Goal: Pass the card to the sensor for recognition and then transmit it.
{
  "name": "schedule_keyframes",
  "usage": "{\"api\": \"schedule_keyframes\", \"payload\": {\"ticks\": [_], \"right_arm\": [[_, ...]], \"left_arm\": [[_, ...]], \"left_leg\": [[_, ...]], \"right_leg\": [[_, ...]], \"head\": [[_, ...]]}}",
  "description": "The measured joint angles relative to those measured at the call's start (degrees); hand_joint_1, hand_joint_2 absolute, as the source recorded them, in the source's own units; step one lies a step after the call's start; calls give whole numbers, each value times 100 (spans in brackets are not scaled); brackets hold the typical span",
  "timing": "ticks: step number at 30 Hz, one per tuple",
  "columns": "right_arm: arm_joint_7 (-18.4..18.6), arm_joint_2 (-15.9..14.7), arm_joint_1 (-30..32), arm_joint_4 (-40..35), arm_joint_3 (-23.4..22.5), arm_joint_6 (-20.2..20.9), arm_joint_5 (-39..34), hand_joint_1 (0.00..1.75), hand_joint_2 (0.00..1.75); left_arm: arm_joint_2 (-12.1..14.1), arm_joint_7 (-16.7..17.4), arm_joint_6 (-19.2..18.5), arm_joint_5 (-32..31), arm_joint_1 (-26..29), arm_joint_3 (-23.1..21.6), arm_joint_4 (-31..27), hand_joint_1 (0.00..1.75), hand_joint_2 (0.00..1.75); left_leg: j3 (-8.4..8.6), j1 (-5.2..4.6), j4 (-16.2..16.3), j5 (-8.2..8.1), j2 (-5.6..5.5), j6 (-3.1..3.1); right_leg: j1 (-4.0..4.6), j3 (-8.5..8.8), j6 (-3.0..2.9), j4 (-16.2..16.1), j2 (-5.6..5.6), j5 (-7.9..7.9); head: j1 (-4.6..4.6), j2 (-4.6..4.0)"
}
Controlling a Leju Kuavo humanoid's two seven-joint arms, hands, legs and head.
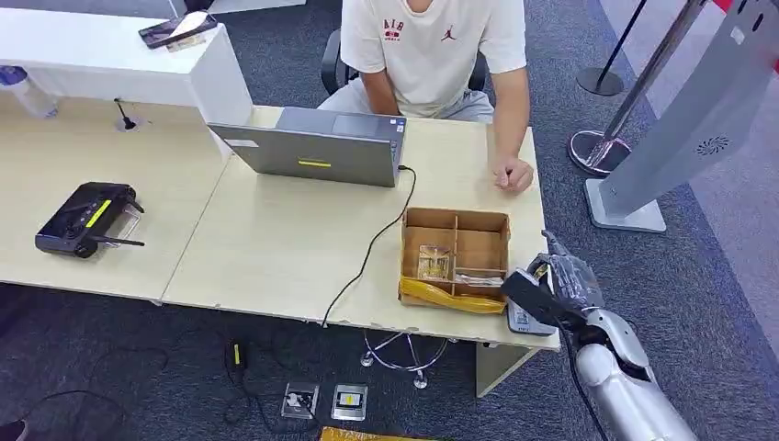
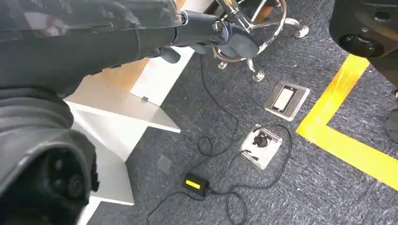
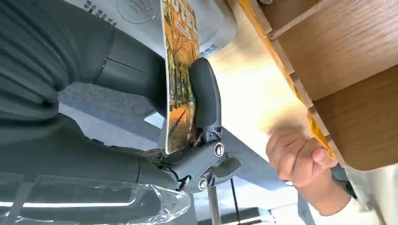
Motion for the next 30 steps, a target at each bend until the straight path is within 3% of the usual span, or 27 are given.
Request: {"api": "schedule_keyframes", "payload": {"ticks": [30], "right_arm": [[155,-105,106,-17,7,155,417,175,175]], "left_arm": [[-4,0,-26,-41,0,0,0,0,0]], "left_leg": [[13,0,0,0,11,0]], "right_leg": [[0,8,0,-1,10,0]], "head": [[0,0]]}}
